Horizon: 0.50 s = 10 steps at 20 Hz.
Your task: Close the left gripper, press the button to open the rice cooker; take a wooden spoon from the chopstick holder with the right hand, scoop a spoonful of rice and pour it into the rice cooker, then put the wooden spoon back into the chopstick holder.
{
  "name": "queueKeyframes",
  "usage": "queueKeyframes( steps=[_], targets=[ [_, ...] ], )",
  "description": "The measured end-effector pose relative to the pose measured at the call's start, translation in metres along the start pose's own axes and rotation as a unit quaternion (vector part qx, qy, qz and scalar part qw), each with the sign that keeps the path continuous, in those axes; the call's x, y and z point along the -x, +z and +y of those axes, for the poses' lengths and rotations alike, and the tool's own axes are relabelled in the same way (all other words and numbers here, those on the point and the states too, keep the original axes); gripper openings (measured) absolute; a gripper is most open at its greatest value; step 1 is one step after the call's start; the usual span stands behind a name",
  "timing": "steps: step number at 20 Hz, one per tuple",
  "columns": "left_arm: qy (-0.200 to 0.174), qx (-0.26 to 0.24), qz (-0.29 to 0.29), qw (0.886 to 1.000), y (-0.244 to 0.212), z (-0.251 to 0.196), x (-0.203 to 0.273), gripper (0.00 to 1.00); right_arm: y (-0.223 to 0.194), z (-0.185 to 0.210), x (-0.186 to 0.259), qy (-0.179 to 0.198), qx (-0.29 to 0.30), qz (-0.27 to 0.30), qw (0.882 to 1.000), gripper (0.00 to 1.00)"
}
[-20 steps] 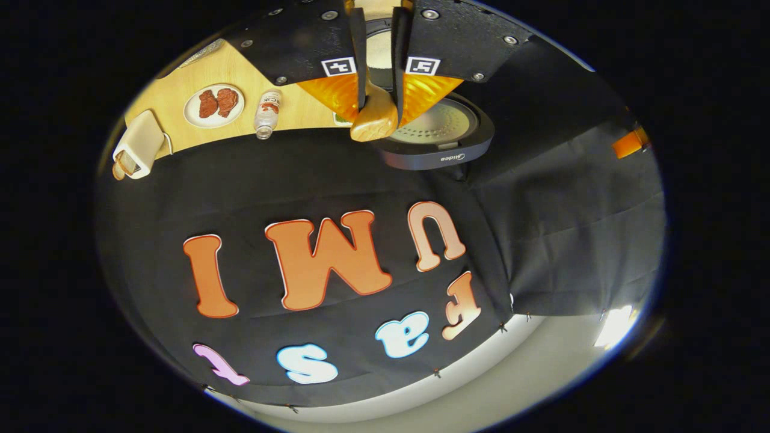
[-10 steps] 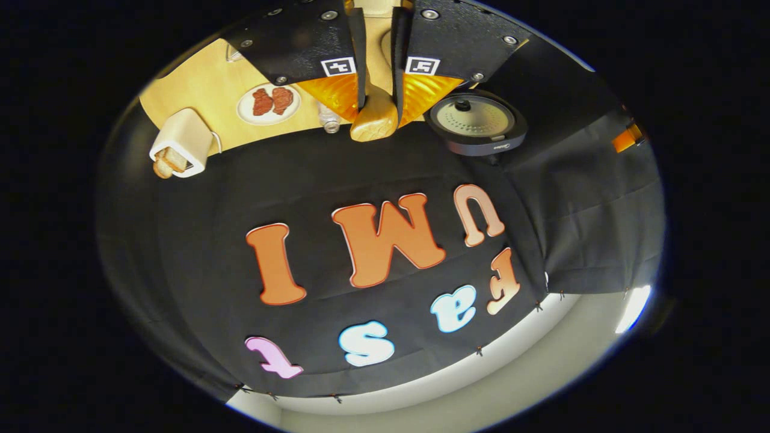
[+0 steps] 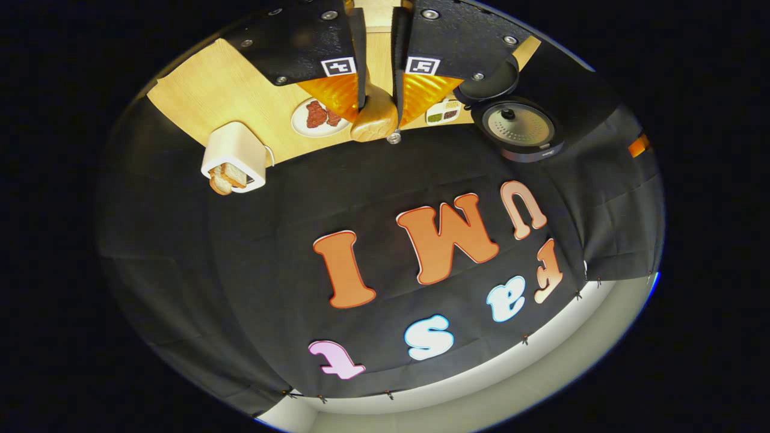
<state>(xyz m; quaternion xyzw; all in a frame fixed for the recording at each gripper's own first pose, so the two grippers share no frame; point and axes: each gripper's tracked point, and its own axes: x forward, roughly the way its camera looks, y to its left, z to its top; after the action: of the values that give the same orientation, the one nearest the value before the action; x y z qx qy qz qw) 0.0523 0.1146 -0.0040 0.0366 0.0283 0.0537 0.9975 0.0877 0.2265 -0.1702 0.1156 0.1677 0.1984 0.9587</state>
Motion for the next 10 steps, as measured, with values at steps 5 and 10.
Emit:
queueKeyframes(
  steps=[5,10],
  targets=[
    [0.009,-0.001,-0.004,1.000,0.005,-0.012,0.010,0.99,-0.039,-0.046,-0.016,-0.026,-0.031,0.029,0.999,0.16],
    [0.028,-0.022,-0.006,0.999,0.009,-0.018,0.014,0.97,-0.086,-0.086,-0.035,-0.049,-0.052,0.066,0.995,0.16]
  ],
)
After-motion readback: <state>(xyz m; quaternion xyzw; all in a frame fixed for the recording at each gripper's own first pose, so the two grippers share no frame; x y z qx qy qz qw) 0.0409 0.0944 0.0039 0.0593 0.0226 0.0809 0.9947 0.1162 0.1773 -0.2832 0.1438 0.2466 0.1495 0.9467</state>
